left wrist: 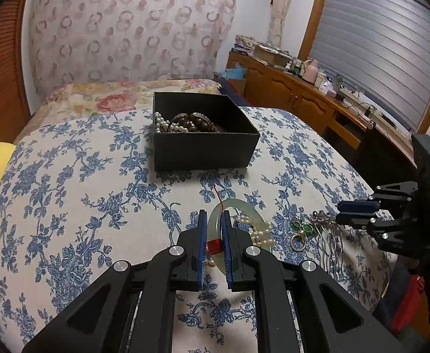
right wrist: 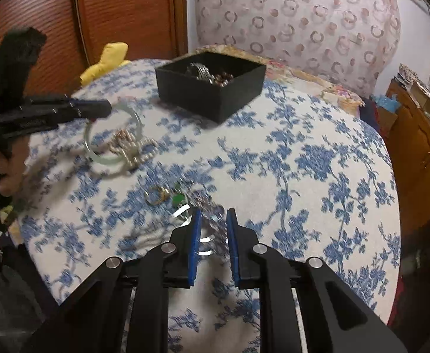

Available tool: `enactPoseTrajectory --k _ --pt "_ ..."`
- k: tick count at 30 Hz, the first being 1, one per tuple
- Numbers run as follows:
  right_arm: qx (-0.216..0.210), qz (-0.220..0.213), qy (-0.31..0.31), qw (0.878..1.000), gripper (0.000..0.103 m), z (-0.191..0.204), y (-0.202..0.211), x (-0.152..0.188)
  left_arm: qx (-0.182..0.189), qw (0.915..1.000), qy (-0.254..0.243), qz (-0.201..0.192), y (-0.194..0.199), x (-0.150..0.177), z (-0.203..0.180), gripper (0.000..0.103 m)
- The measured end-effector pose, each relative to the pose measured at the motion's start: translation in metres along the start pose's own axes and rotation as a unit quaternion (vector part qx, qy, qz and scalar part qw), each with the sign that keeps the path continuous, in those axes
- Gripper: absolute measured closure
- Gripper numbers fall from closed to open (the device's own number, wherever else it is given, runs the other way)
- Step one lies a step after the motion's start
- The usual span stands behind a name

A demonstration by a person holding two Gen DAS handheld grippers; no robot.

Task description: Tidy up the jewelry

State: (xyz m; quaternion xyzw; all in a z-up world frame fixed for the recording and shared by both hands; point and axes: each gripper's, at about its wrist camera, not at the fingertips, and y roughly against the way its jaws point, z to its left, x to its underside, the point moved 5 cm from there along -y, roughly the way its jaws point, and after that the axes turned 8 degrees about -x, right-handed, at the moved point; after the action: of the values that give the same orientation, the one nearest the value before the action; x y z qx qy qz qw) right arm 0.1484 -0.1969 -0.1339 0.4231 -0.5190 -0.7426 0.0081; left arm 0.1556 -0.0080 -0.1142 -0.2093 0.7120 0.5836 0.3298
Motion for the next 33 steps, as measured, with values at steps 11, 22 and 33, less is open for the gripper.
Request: enactPoseTrajectory --k 11,22,33 --pt "-0.018 0.016 -0.017 1.000 0.084 0.000 -0.024 -0.010 0.003 1.0000 0.002 -0.001 -0.001 0.001 0.000 0.094" --pt "-0.041 0.002 -0.045 0.998 0.090 -0.007 -0.018 -0.013 0.004 1.0000 0.004 -0.001 0.002 0.002 0.000 0.094" --pt "-0.023 0.005 -0.020 1.000 0.103 -0.005 -0.016 -0.010 0.004 1.0000 0.004 0.000 0.002 0.002 0.000 0.094"
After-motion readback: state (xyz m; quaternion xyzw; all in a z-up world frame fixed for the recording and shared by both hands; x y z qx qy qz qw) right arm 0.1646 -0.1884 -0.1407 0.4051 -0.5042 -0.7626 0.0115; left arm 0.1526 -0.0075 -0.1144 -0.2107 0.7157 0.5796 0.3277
